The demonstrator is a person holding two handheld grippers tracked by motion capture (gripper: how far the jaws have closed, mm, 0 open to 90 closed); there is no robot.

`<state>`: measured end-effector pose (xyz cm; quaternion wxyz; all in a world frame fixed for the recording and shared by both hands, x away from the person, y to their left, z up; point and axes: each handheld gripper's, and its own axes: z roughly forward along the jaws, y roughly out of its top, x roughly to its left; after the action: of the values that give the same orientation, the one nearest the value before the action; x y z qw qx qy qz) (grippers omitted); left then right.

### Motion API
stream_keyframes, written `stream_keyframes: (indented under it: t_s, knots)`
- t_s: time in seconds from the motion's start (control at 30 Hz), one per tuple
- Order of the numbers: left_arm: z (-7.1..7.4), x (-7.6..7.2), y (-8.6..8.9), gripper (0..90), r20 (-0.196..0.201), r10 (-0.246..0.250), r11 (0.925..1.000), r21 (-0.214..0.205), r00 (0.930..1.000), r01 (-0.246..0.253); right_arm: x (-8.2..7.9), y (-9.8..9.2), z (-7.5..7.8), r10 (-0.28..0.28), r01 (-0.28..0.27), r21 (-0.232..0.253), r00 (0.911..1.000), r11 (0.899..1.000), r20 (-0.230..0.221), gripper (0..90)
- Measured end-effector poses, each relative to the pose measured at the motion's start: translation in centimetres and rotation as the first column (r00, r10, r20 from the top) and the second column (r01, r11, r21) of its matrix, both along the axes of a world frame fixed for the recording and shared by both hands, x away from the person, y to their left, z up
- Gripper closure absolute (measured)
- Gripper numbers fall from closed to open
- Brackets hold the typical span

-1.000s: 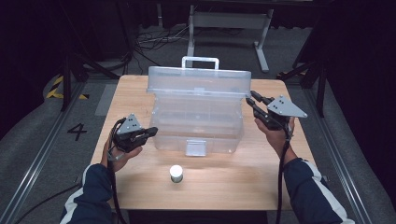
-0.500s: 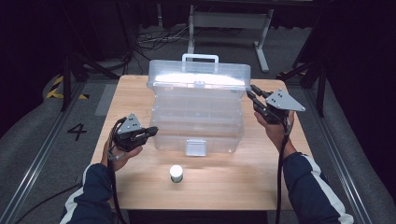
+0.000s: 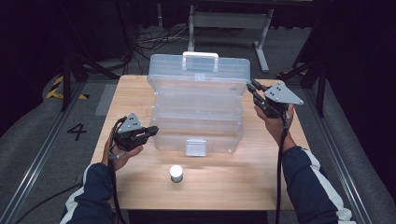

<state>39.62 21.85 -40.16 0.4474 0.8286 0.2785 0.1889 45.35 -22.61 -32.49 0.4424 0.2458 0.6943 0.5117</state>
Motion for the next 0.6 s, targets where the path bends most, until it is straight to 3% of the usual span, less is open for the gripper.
stream_keyframes:
  t_s: [0.5, 0.6]
  knots:
    - [0.3, -0.1, 0.2, 74.3, 0.008, -0.014, 0.9999, 0.005, 0.9999, 0.014, 1.4, -0.2, 0.6, 0.007, -0.007, -0.005, 1.0000, 1.000, 0.000, 81.7]
    - [0.5, -0.5, 0.1, 70.6, 0.014, -0.046, 0.9989, 0.005, 0.9989, 0.046, 1.5, -0.1, 0.8, 0.003, -0.003, -0.011, 1.0000, 1.000, -0.001, 82.0]
